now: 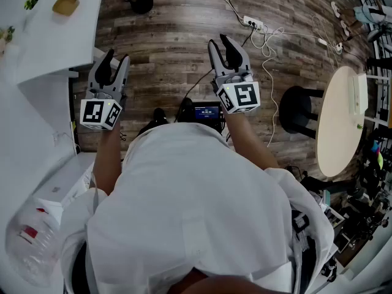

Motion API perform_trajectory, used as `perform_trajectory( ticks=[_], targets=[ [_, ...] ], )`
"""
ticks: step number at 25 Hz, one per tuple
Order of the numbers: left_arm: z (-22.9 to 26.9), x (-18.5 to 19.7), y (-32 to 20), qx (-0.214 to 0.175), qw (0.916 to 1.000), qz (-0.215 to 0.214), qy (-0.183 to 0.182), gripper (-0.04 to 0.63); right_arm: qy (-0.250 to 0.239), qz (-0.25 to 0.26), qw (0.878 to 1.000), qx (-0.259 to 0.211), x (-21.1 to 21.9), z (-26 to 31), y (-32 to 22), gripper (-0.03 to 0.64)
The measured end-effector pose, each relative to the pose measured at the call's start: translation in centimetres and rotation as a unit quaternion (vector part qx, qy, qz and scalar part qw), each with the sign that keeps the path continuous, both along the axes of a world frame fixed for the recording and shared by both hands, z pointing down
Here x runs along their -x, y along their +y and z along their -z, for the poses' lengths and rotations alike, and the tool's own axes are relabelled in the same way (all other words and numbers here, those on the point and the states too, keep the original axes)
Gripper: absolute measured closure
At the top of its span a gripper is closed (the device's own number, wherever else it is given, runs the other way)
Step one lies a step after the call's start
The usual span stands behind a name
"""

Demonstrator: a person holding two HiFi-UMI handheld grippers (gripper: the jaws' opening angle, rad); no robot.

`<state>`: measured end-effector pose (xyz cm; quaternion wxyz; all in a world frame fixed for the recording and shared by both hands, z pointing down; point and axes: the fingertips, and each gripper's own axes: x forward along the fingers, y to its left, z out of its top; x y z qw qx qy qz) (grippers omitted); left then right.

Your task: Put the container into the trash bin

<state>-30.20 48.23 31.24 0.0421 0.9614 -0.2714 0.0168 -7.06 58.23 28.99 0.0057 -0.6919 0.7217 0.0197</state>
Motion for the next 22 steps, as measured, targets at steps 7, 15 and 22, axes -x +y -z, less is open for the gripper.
perform_trajectory(
  ticks=[7, 15, 22],
  targets=[
    [1.6, 1.5, 1.7, -0.004, 0.9994, 0.017, 0.029, 0.416, 0.01, 0.038, 0.999, 0.019, 1.7, -0.9, 0.5, 0.472],
    [2.2, 0.3, 3.6, -0.009, 0.9996, 0.01, 0.026, 0.416, 0.014, 0.051, 0.999, 0.003, 1.2, -1.0, 2.4, 0.468],
    [2.5, -0.1, 5.0, -0.017, 0.9996, 0.009, 0.022, 0.416, 0.01, 0.044, 0.999, -0.003, 0.1, -0.8, 3.6, 0.468]
  ],
)
